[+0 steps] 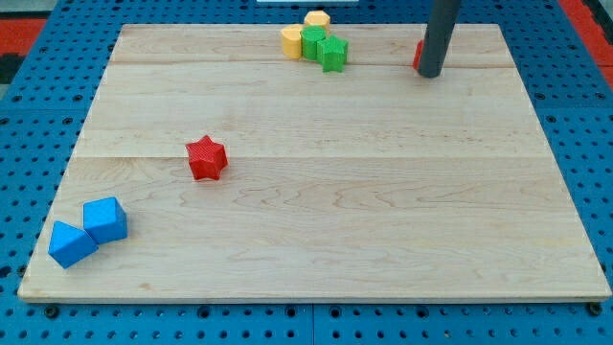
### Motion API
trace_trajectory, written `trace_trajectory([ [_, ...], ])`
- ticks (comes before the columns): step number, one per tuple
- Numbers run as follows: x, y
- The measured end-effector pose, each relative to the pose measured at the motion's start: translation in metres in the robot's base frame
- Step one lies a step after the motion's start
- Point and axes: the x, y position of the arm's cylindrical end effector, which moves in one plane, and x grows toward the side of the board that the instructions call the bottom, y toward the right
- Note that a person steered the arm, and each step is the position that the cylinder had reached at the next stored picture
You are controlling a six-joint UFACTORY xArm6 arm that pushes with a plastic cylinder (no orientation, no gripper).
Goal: Slightly move the hexagon to the right
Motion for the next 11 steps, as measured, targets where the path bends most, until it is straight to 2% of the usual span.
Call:
trace_trajectory([
  [1,-0.001,0.009],
  [2,0.026,-0.047],
  [3,0.018,-0.149],
  [4,-0.002,-0.213],
  [5,-0.041,-0.245],
  [6,-0.084,-0.246],
  [9,-0.085,-0.199],
  [11,-0.082,-0.118],
])
